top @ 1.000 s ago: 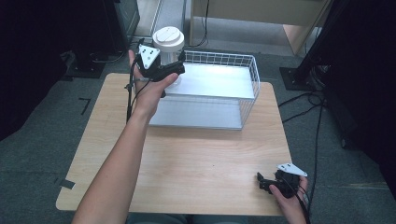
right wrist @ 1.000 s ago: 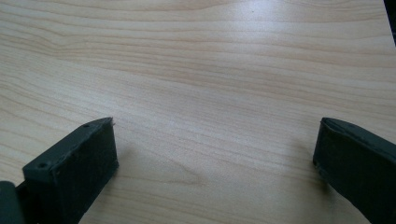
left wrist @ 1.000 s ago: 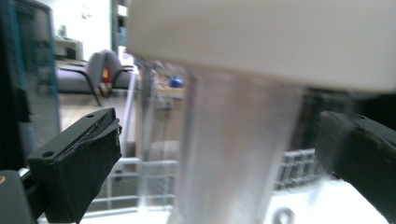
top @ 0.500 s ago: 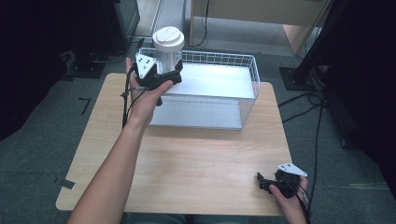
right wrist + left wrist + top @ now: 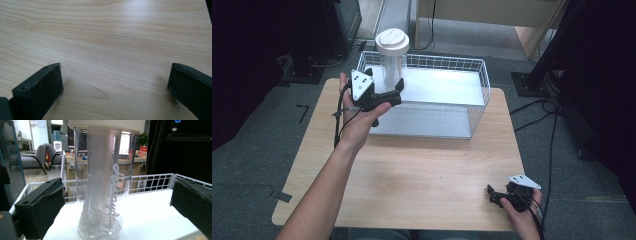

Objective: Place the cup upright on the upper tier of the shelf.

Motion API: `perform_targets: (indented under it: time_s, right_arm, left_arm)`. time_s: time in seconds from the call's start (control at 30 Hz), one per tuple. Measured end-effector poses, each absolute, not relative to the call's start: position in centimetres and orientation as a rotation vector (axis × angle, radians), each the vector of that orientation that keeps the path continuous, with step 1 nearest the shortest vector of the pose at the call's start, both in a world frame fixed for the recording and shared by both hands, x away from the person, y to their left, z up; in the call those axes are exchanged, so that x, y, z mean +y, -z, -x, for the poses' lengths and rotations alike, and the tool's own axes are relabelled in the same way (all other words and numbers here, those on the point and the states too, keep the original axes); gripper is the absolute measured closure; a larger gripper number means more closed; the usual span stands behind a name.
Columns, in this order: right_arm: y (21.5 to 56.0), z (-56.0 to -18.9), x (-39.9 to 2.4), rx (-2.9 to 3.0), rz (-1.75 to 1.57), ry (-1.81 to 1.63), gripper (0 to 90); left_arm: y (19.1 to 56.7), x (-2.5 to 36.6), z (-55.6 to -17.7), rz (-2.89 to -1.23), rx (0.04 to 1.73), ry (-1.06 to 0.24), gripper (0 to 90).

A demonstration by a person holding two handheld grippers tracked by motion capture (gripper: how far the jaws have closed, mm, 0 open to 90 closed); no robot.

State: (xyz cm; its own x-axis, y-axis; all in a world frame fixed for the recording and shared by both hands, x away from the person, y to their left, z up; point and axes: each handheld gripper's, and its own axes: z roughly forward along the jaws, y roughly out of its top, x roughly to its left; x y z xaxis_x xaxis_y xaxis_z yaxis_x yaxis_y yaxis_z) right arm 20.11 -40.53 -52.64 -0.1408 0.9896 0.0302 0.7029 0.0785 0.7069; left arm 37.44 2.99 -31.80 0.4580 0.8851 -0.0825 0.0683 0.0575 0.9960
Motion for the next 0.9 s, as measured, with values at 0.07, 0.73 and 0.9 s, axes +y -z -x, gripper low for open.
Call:
perform_targets:
  time_s: [0.07, 0.73, 0.9]
  right_arm:
    - [52.6, -20.1, -40.5, 1.899, -1.667, -0.816, 0.0]
    - [52.7, -20.1, -40.5, 1.899, -1.666, -0.816, 0.0]
    - [52.7, -20.1, -40.5, 1.9, -1.663, -0.817, 0.0]
  left_arm:
    - [31.8, 3.3, -36.7, -1.391, 0.911, -0.788, 0.0]
    - [34.2, 7.9, -31.8, -1.418, 0.923, -0.849, 0.0]
    - [35.1, 9.1, -30.4, -1.445, 0.908, -0.893, 0.0]
